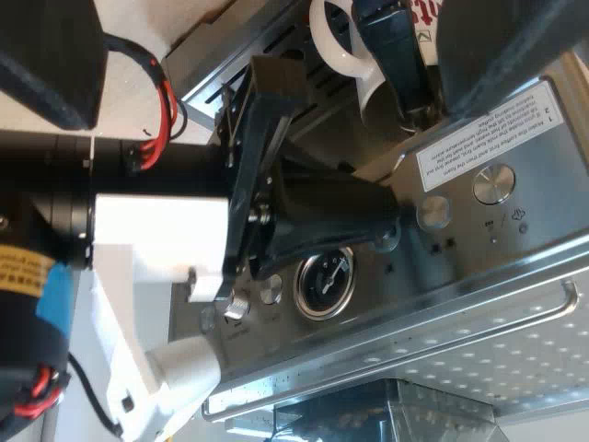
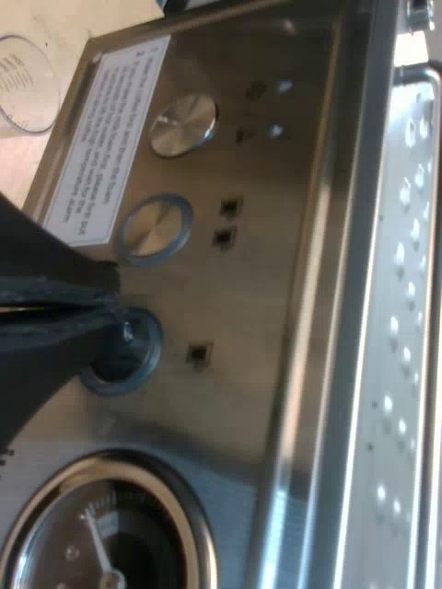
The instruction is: Place mug into machine
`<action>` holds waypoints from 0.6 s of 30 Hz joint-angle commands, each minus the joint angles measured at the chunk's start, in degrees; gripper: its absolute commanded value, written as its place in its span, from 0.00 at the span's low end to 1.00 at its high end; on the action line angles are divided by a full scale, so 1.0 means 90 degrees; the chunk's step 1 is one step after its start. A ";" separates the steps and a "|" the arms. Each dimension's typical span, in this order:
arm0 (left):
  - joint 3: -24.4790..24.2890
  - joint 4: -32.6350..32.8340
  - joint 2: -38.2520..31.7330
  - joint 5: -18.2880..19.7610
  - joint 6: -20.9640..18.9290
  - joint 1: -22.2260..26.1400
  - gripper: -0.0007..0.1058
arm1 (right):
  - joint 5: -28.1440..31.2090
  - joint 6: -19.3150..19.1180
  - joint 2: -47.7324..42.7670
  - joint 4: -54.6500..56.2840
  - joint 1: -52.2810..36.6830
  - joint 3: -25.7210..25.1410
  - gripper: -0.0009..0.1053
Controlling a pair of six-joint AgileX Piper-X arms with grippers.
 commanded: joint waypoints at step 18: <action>0.0001 -0.0107 -0.0006 -0.0071 -0.0040 -0.0019 0.75 | 0.0857 -0.0120 -0.0027 -0.0266 -0.0163 -0.0057 0.01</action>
